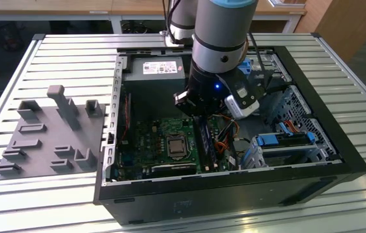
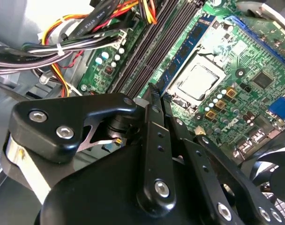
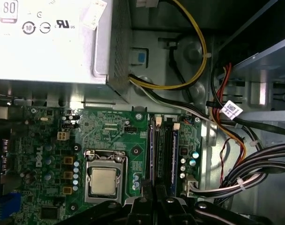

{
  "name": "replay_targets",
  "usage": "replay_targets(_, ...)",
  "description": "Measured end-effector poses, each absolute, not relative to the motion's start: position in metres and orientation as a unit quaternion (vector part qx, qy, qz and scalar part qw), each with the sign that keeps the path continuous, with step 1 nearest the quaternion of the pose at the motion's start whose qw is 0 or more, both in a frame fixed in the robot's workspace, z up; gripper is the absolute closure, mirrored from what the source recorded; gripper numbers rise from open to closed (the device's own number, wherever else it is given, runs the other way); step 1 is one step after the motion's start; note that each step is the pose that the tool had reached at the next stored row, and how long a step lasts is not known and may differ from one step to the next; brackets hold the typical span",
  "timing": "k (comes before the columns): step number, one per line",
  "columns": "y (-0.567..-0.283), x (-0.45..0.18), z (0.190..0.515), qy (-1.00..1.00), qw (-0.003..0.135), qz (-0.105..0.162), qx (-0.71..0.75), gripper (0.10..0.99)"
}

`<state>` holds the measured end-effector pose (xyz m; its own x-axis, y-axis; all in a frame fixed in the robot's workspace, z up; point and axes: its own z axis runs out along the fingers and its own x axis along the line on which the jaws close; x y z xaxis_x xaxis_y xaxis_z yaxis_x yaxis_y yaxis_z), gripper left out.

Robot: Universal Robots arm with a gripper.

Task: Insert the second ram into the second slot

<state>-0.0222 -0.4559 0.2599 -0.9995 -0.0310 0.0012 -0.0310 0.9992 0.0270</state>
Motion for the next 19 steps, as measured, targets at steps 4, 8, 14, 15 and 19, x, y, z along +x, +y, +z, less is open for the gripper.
replay_targets(4, -0.456, -0.022, 0.258, -1.0, 0.001, -0.014, 0.012, 0.949)
replay_targets(8, -0.457, -0.023, 0.253, -1.0, 0.001, -0.013, 0.004, 0.949)
replay_targets(14, -0.457, -0.023, 0.249, -1.0, 0.001, -0.012, -0.006, 0.949)
replay_targets(15, -0.457, -0.022, 0.248, -1.0, 0.001, -0.012, -0.006, 0.949)
replay_targets(19, -0.457, -0.019, 0.244, -1.0, 0.002, -0.012, -0.006, 0.949)
